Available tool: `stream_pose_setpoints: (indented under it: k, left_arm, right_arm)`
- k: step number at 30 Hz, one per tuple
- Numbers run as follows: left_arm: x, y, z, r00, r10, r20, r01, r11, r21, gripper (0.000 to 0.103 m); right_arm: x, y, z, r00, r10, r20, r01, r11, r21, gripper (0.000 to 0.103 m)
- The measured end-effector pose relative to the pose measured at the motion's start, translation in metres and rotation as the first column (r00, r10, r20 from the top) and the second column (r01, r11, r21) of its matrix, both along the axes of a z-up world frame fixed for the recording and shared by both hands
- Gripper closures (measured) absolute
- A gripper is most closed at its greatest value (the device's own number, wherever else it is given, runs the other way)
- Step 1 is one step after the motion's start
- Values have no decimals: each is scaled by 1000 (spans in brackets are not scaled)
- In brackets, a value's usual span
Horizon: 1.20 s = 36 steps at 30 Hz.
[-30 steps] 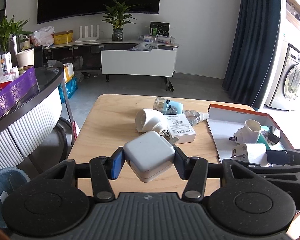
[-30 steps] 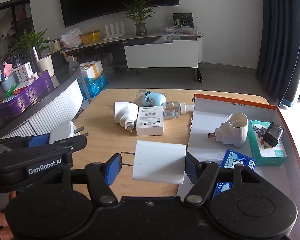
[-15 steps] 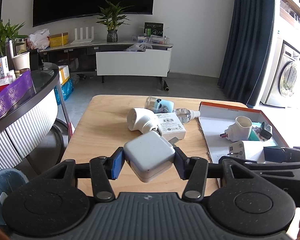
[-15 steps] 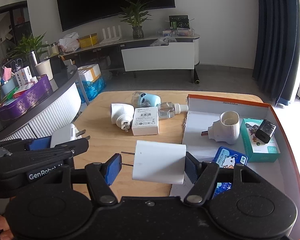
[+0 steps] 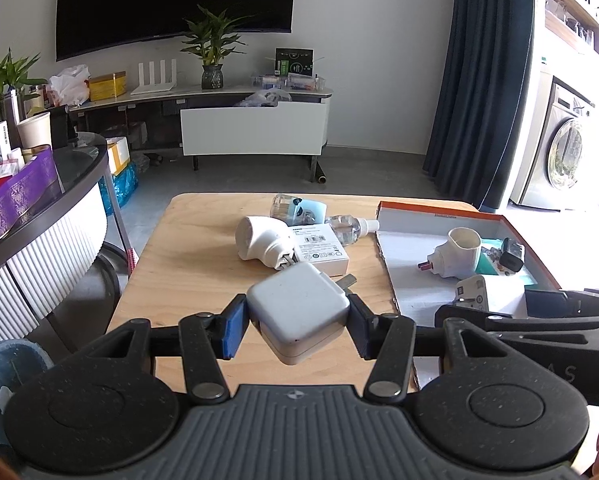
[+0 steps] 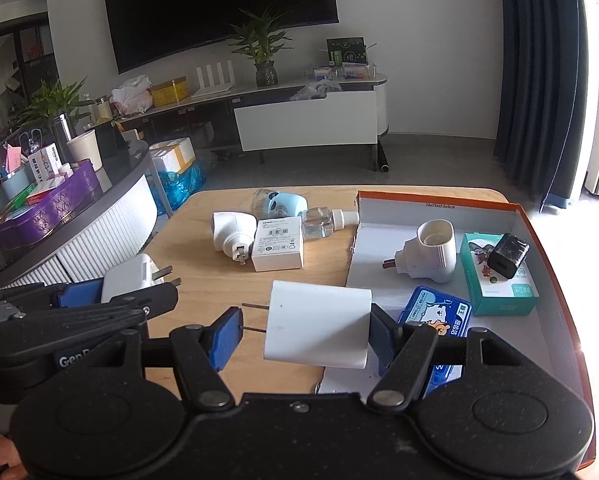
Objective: Organize rigid objects
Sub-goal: 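Carry both white chargers with both tools over the orange-rimmed tray, then lower the flat white charger into the tray with right tool while left tool releases the cube charger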
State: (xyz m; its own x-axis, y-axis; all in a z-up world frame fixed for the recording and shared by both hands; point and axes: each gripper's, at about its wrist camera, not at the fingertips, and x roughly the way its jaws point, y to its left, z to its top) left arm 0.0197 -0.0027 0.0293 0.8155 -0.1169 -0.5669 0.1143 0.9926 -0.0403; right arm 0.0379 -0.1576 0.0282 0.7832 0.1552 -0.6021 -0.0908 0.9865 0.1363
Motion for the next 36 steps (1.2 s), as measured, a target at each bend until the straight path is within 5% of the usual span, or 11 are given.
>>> stream_pose_setpoints:
  k: [36]
  left_arm:
    - [-12, -37, 1, 996, -88, 6, 88, 996, 4, 50]
  right_arm:
    - [-24, -42, 8, 995, -100, 26, 100, 995, 16, 23]
